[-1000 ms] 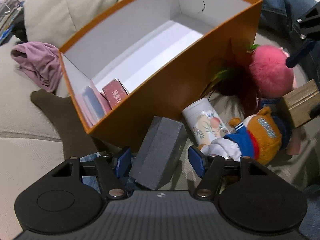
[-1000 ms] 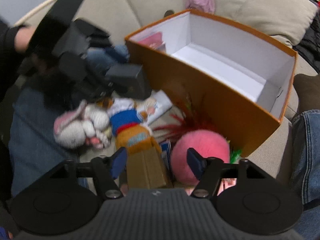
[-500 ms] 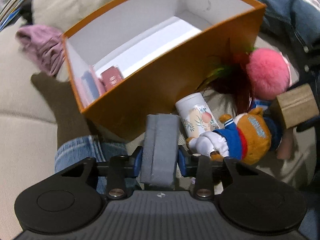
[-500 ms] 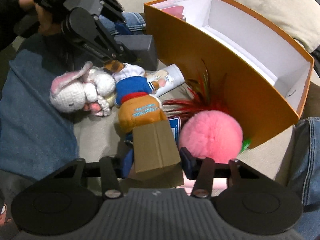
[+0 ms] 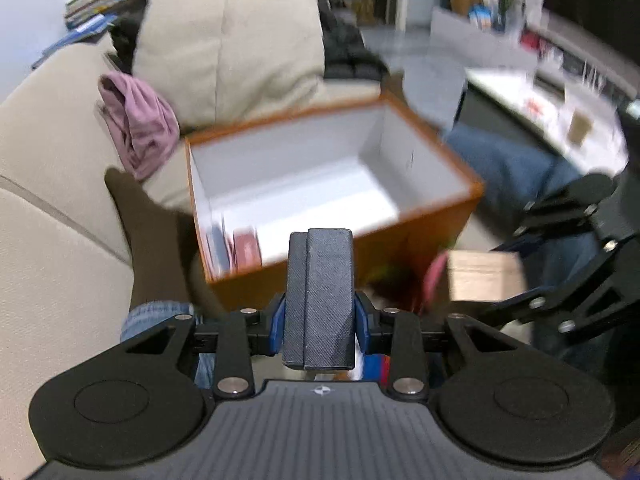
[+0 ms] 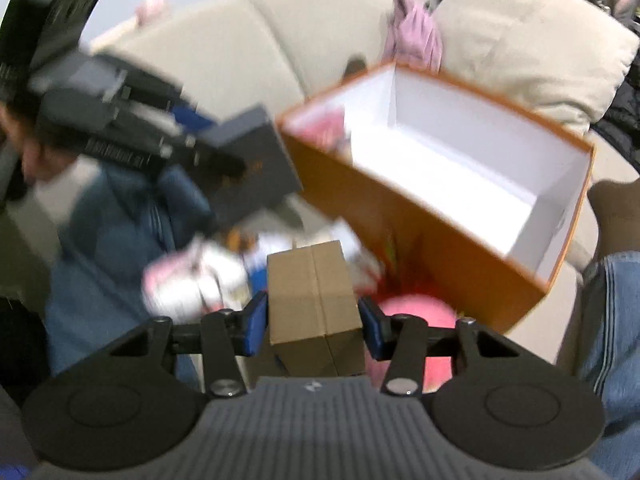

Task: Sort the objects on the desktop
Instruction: 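Lower the grey box into the orange box with left gripper while right places cardboard box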

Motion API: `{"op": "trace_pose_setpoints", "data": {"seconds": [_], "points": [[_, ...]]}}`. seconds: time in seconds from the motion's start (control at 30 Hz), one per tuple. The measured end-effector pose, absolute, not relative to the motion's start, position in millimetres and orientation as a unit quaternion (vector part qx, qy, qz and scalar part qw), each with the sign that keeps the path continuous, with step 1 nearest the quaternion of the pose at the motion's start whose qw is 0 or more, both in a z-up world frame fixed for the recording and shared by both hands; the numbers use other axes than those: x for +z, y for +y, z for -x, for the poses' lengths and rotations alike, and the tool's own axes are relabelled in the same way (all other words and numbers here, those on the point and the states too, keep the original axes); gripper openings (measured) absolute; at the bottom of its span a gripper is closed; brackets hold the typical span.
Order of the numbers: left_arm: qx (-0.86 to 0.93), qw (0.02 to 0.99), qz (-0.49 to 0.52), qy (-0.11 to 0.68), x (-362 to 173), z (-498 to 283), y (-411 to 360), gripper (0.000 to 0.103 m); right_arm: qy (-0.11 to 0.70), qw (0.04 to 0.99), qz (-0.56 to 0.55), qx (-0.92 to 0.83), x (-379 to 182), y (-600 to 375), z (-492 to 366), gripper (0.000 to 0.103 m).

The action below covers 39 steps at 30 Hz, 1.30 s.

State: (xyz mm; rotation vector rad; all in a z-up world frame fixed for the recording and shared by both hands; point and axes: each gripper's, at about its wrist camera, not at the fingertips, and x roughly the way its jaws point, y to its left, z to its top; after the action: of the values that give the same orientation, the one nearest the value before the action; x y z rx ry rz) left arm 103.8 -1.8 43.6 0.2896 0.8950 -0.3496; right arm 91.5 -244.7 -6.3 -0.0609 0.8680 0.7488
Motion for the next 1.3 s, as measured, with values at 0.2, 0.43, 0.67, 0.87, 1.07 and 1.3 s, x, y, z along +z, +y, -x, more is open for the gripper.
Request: {"op": "trace_pose_setpoints", "data": {"seconds": [0.2,0.43,0.67,0.87,1.07,1.3], "points": [[-0.162,0.910,-0.041,0.380,84,-134,2,0.039,0.367,0.867,-0.060,0.331,27,-258,-133,0.050],[-0.137,0.908,-0.010,0.396,60,-188,-5,0.039,0.388,0.873,-0.135,0.262,12,-254,-199,0.050],[-0.092,0.891,-0.054,0.440,1,-211,-11,0.039,0.453,0.847,-0.148,0.234,-39,-235,-232,0.050],[-0.093,0.877,-0.068,0.466,-20,-216,-14,0.039,0.491,0.830,-0.154,0.216,-65,-230,-243,0.050],[-0.079,0.859,-0.091,0.498,-35,-219,-19,0.039,0.518,0.818,-0.156,0.196,-80,-225,-245,0.051],[-0.069,0.844,-0.093,0.523,-42,-221,-18,0.039,0.537,0.810,-0.150,0.184,-88,-222,-244,0.051]]}}
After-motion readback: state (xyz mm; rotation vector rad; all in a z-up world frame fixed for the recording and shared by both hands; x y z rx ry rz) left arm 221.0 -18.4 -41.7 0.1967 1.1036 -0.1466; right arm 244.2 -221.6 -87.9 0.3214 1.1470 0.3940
